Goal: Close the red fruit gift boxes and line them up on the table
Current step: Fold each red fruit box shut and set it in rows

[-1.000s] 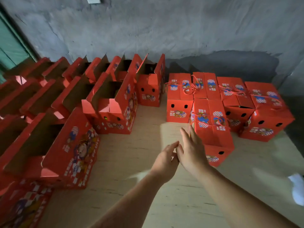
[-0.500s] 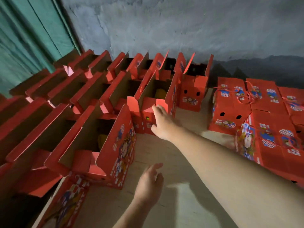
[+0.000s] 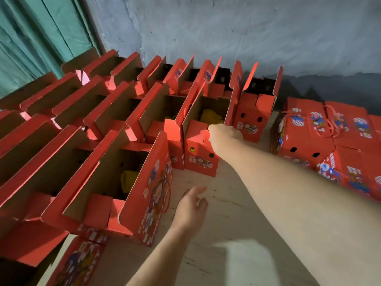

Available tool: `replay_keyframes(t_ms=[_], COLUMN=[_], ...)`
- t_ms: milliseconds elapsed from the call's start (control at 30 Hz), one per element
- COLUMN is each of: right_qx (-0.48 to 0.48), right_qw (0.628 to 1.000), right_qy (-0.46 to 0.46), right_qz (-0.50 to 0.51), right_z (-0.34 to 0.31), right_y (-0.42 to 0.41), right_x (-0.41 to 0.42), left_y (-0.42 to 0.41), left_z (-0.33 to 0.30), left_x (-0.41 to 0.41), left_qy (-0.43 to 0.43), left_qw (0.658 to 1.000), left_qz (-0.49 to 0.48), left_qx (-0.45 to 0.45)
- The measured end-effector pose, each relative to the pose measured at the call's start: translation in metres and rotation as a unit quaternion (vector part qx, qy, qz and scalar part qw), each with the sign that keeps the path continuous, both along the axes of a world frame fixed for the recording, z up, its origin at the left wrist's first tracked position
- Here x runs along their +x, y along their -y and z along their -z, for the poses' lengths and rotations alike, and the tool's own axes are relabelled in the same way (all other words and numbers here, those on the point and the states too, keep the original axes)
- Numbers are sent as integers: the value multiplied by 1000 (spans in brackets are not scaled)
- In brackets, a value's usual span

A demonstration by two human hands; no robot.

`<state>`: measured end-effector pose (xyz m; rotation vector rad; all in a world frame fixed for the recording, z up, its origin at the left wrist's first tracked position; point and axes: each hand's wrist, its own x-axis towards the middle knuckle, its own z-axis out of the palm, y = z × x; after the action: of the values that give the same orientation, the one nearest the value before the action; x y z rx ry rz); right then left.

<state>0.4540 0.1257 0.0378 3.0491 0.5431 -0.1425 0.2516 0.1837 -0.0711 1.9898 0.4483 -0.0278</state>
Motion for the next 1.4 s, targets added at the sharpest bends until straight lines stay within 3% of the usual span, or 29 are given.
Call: replay_keyframes(t_ms=[233,400,567,667,767,833,933,1033,1100,1200,1400], right_qx=[18,27,57,104,168,196,277,307,241,124,123], right_qw=[996,992,997,993,981,972,949,941,965,991,989], right_qy=[1,9,-28,-31,27,44,53,44,62,47,-72], right_qz=[-85,-121,-44,35,91,118,140,138,88,21,29], right_z=[8,20,5,-11,-16,-11,9,30,41,43,36], right_y=[85,175,243,280,314,329,338,335,335,340,368], right_x=[-60,-170,-304,-382,-438,-463,-486,-488,-479,-465,-436], left_y=[17,44,95,138,182,208,237,245,246,247,261], left_z=[-32,-42,-37,-29,-26,-24,-25,-15,-13,-11,-21], left_x=[12,-33,-112,-166,-218,-239,-249,-249,-248,-250,-249], left_qy=[78,95,72,94,139,165,102,105,104,111,103], left_qw=[994,987,992,994,988,985,993,991,989,989,987], left_qz=[-73,-119,2,44,56,38,31,61,58,57,92], left_qx=[-16,-48,-106,-33,29,27,-39,-47,-88,-74,-80])
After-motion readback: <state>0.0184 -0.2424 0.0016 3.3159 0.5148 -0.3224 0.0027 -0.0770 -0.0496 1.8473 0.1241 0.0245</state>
